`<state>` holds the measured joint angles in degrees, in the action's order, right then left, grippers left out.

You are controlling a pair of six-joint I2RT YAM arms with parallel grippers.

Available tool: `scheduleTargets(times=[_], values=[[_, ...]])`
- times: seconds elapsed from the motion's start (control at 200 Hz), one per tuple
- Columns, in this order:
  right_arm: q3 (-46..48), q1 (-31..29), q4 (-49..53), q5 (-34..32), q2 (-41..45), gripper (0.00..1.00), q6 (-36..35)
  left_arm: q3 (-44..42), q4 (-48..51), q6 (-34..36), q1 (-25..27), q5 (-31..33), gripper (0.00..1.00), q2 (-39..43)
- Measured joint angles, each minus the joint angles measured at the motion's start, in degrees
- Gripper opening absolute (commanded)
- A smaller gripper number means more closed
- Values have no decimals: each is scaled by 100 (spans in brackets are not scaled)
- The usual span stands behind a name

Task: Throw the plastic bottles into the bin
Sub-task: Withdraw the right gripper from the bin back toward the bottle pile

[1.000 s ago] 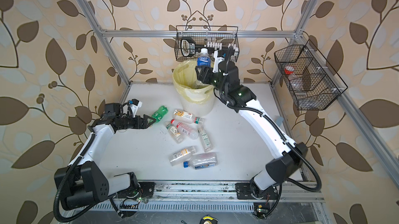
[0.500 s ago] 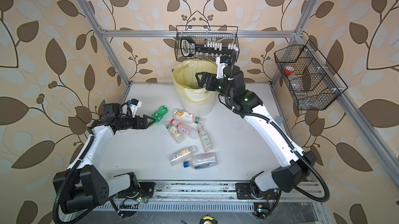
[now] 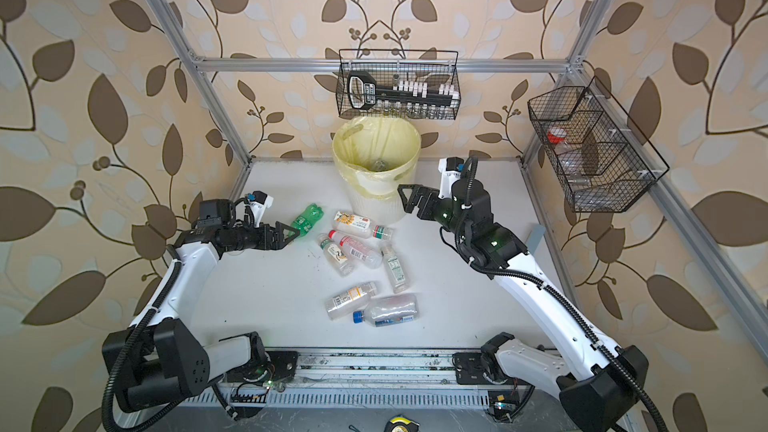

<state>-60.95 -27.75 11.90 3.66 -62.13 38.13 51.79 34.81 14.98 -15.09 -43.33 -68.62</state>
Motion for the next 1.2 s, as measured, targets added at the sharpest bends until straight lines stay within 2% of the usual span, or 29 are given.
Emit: scheduleTargets(times=[0.425, 0.72, 0.965, 1.2], values=[[1423, -260, 492, -409, 1412, 100, 369, 249, 175, 175, 0, -4, 99, 2], [2339, -293, 905, -627, 2396, 100, 728, 1228, 1029, 793, 0, 48, 99, -256], [2562, -310, 1178, -625, 2568, 100, 859, 1447, 1655, 1121, 20, 151, 99, -339], [2564, -321, 1246, -575, 2485, 100, 870, 1198, 1832, 1215, 411, 490, 99, -138]])
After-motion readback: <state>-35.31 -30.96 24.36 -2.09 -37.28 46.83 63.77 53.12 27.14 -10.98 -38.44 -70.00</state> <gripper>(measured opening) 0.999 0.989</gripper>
